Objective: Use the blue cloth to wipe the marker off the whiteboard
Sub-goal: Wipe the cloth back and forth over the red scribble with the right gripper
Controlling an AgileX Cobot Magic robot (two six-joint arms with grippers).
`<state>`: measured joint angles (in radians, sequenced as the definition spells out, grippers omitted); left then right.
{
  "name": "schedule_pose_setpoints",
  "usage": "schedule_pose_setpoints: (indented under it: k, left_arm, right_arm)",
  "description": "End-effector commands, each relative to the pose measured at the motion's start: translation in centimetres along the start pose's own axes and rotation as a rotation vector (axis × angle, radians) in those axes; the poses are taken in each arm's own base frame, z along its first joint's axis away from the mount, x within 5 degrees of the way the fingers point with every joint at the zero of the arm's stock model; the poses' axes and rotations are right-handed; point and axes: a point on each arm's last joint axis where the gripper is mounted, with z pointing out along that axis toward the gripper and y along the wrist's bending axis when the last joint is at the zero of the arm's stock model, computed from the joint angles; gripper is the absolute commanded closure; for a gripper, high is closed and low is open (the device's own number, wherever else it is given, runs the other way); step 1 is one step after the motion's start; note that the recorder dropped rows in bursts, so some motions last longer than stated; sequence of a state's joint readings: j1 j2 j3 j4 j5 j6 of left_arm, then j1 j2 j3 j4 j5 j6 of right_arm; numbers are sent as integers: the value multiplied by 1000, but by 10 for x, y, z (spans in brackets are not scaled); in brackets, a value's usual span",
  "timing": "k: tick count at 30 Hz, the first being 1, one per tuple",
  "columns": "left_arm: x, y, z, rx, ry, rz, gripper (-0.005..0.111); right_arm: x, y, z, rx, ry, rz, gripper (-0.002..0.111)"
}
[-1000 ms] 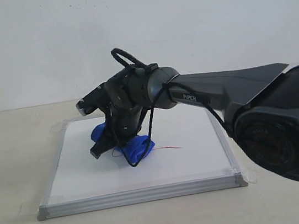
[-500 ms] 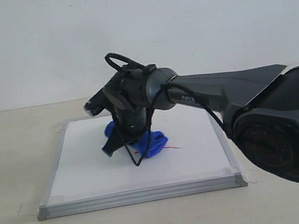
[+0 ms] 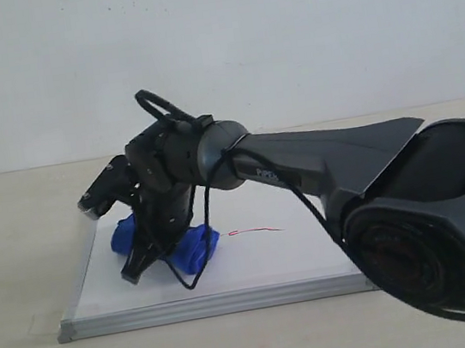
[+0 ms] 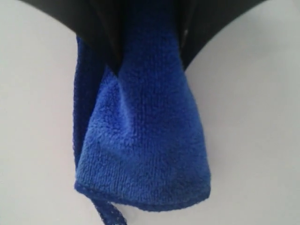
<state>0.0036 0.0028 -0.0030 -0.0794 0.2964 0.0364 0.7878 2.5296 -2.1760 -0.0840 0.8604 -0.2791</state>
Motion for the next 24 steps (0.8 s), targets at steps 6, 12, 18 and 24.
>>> schedule_pose_setpoints:
  k: [6, 12, 18, 24]
  left_arm:
    - [0, 0, 0, 5, -8, -3, 103]
    - [0, 0, 0, 5, -8, -3, 103]
    - [0, 0, 0, 5, -8, -3, 103]
    - [0, 0, 0, 5, -8, -3, 103]
  right_arm:
    - [35, -57, 19, 150, 105, 155, 108]
    - [66, -107, 18, 230, 172, 297, 108]
    - [47, -69, 21, 127, 148, 237, 108]
    - [19, 5, 20, -86, 117, 30, 108]
